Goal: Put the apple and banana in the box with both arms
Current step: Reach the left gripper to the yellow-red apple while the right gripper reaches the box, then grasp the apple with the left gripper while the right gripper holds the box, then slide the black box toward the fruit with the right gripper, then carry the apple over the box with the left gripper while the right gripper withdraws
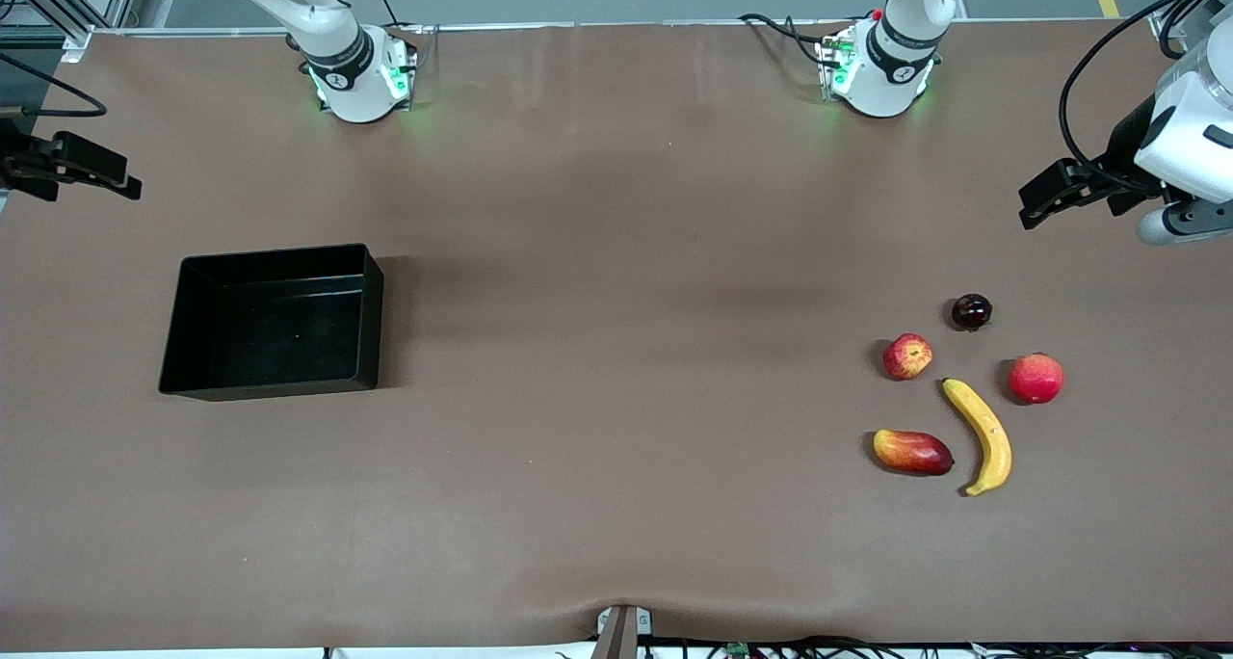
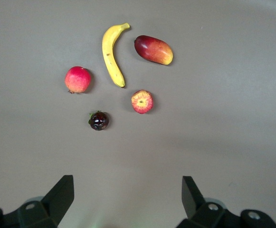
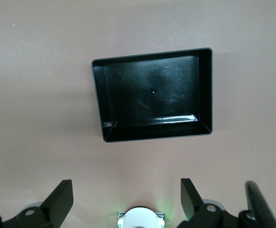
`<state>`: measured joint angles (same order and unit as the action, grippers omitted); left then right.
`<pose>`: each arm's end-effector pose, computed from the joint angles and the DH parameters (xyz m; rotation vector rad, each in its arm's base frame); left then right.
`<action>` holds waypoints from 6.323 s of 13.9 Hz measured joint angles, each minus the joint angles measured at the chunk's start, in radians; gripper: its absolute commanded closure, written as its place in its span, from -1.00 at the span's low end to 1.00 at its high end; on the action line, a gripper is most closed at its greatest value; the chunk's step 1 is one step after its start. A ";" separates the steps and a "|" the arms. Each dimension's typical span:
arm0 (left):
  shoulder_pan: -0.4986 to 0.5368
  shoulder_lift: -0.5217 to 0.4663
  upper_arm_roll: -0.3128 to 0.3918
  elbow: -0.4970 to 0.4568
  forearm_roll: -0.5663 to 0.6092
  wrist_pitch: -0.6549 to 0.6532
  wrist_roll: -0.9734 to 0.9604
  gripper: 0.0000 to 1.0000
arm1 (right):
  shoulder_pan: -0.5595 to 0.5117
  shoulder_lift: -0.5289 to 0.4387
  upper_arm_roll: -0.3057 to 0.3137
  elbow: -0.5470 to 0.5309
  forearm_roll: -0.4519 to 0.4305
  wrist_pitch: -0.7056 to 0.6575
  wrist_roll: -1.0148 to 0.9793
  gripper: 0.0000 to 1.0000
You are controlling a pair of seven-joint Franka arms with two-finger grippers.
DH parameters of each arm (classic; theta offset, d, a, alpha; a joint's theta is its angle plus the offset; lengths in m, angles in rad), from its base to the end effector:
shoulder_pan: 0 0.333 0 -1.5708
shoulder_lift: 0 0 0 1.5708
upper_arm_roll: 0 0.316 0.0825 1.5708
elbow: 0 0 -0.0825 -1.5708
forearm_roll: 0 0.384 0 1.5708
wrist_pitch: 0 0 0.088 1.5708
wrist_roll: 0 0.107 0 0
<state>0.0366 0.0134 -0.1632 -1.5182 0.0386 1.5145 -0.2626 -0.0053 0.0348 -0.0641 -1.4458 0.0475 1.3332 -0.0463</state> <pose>0.5495 -0.0649 0.6370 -3.0952 -0.2137 0.0148 0.5389 -0.0308 0.6441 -3.0804 0.0238 0.2230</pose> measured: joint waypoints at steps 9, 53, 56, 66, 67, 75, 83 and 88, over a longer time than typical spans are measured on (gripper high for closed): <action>0.003 0.125 0.011 0.031 0.000 0.047 0.000 -1.00 | -0.002 0.029 -0.012 -0.007 0.000 0.003 0.000 -1.00; 0.027 0.579 -0.017 -0.295 0.079 0.700 -0.169 1.00 | -0.218 0.449 -0.001 -0.184 0.073 0.364 -0.364 1.00; 0.027 0.531 -0.035 -0.280 0.079 0.656 -0.170 1.00 | -0.104 0.411 0.006 -0.186 0.073 0.310 -0.189 1.00; 0.027 0.412 -0.094 -0.180 0.075 0.422 -0.192 1.00 | 0.372 0.417 0.021 -0.202 0.231 0.439 0.257 1.00; 0.027 0.407 -0.094 -0.176 0.075 0.409 -0.192 1.00 | 0.407 0.421 0.021 -0.202 0.250 0.476 0.257 1.00; 0.028 0.397 -0.093 -0.115 0.042 0.320 -0.192 1.00 | 0.647 0.549 0.021 -0.200 0.283 0.779 0.526 1.00; 0.024 0.396 -0.115 -0.071 -0.036 0.298 -0.233 1.00 | 0.635 0.569 -0.004 -0.043 0.284 0.631 0.578 -1.00; -0.038 0.408 -0.243 -0.073 -0.042 0.278 -0.489 1.00 | 0.427 0.528 -0.010 0.189 0.284 0.258 0.365 -1.00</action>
<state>-0.0011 0.4216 -0.4062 -1.5909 -0.0030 1.7924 -0.7512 0.4221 0.5627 -0.0741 -1.2565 0.3315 1.5910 0.3191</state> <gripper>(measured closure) 0.313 0.000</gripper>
